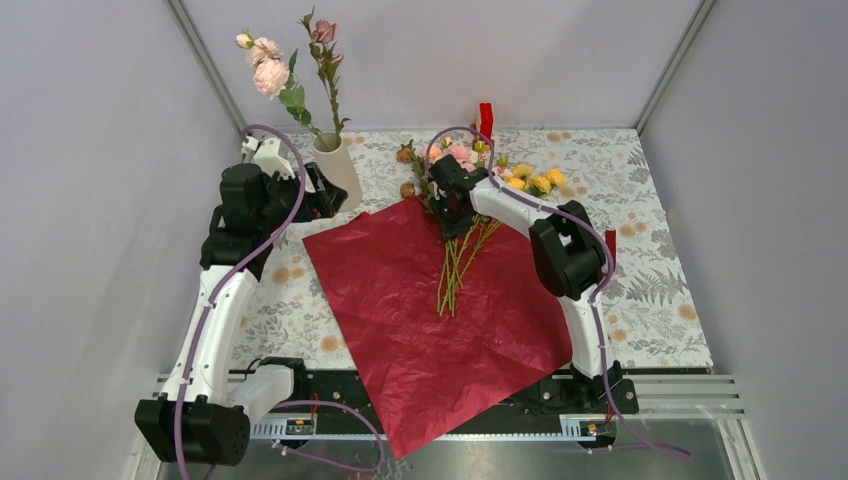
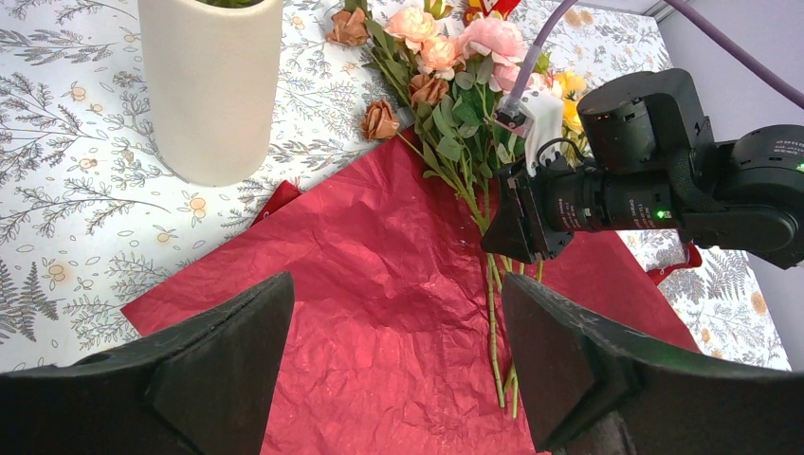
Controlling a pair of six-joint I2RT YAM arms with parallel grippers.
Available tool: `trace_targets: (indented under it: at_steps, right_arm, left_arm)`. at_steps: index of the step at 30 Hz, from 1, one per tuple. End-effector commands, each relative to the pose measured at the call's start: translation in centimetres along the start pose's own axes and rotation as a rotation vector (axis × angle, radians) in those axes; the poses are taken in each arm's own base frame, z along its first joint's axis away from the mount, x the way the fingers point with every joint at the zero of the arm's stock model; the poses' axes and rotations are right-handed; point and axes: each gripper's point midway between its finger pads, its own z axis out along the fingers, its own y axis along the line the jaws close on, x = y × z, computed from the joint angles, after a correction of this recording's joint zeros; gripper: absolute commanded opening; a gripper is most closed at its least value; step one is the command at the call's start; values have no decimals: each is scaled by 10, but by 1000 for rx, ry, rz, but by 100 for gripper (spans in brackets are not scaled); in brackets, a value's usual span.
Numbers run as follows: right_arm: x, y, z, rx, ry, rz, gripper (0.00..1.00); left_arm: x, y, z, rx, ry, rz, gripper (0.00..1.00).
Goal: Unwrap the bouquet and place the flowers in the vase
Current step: Pick up the fake flower from the wrapping paper.
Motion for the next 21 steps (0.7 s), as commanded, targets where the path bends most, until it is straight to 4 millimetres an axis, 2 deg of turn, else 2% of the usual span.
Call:
trace_targets:
  at_steps: [1,6,10,21]
  right_arm:
    - [-13,-1,-6,5,-29,-7,27]
    - [-17,1,-17,-4,-50,-5,23]
    - [-20,4,-25,-19,-66,-6,16]
    - [-26,12,-54,-56,-114,10,9]
  left_arm:
    - [-10,-7,-1,34,-35,13,86]
    - [-10,-7,-1,33,-35,13,86]
    - [-10,-8,0,35,-34,13,86]
    - [-9,-6,0,33,-32,10,86]
